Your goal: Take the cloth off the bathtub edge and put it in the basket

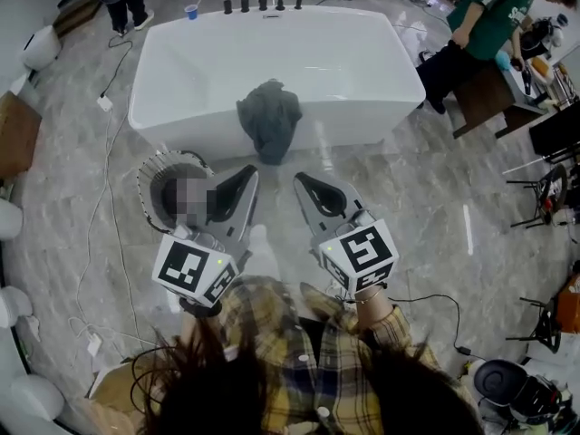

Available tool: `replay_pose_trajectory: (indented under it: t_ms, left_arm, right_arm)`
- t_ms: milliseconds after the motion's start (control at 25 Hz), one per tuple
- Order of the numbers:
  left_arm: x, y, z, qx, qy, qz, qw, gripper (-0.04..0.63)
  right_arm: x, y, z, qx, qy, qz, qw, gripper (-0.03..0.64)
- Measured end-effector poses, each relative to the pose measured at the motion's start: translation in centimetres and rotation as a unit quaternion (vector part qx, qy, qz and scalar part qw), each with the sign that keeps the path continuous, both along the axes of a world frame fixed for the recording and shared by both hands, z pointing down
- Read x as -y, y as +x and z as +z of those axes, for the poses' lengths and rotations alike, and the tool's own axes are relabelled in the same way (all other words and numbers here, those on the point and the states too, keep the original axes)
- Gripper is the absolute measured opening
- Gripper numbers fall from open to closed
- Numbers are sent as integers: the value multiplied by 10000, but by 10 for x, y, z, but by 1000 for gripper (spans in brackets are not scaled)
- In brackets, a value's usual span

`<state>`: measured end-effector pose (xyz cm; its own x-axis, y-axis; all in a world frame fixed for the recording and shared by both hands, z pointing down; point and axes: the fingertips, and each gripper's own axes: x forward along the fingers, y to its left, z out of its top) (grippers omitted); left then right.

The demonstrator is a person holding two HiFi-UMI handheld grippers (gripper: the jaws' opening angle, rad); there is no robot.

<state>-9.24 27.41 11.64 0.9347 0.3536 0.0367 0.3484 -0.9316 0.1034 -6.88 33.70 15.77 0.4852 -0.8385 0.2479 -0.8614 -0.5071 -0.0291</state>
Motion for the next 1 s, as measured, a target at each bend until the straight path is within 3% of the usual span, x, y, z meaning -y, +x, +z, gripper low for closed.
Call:
replay_pose_trajectory:
  t_ms: [400,1000]
  left_arm:
    - [70,101,1,-20,-77,192,9998,25]
    - [109,187,34,294,-278,158,9991,25]
  right_arm:
    - [68,100,1,4,-148,235,9996,15]
    - [93,194,32,293,-298,429,9982,15]
